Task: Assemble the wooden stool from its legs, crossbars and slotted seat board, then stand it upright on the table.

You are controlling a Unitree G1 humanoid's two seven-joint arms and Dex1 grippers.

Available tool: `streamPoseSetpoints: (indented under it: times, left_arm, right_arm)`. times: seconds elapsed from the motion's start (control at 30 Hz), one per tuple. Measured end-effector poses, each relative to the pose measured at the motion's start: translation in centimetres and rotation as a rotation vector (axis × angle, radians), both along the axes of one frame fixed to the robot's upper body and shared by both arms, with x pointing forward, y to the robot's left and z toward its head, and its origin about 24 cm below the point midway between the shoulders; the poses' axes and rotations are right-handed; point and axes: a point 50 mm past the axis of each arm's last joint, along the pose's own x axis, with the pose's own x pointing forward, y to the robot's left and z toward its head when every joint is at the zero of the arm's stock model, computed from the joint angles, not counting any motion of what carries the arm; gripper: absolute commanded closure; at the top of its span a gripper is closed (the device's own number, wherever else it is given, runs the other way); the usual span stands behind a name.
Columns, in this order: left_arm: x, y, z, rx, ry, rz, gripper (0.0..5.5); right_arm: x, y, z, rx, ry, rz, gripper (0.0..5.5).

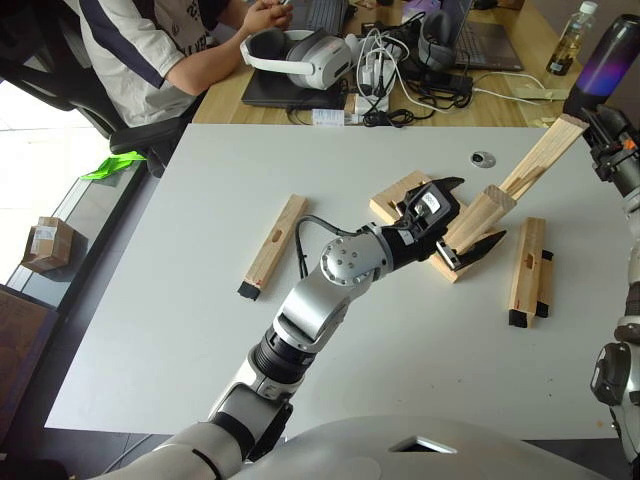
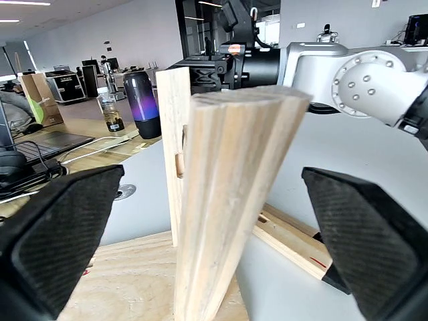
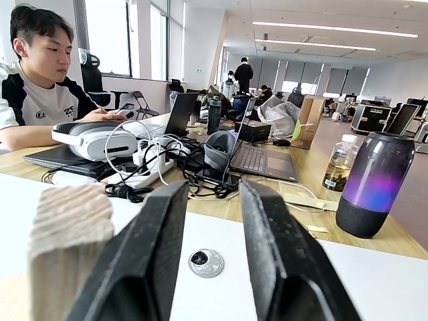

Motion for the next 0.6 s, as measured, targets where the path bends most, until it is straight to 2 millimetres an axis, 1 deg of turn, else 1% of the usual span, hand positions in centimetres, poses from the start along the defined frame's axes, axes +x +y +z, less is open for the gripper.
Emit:
streamPoseSetpoints:
  times: [0.17,0.23,0.33,0.4,0.47,0.6]
  left_arm:
    - [-0.3,-0.5,0.3,-0.023,-0.009,-0.018,0.59]
    - [-0.2,-0.5,0.4,-0.033,-0.007,-0.006,0.59]
    - [0.2,-0.3,0.6,-0.052,-0.002,0.029,0.59]
    - [0.4,-0.1,0.6,-0.061,0.005,0.049,0.82]
    - [0.6,-0.2,0.4,-0.056,0.017,0.063,1.14]
    - [0.7,-0.2,0.0,-0.036,0.030,0.071,1.69]
  right_arm:
    - [-0.3,0.2,0.0,-0.009,-0.003,0.020,4.10]
    - [-0.5,0.0,-0.2,0.023,0.006,0.040,4.10]
    - [-0.9,-0.4,0.5,0.084,0.000,0.069,4.10]
    - [-1.4,-1.1,1.3,0.092,0.007,0.089,4.10]
    - [-2.0,-0.9,1.2,0.113,0.051,0.161,3.78]
    - [-2.9,-0.5,0.0,0.186,0.154,0.254,3.17]
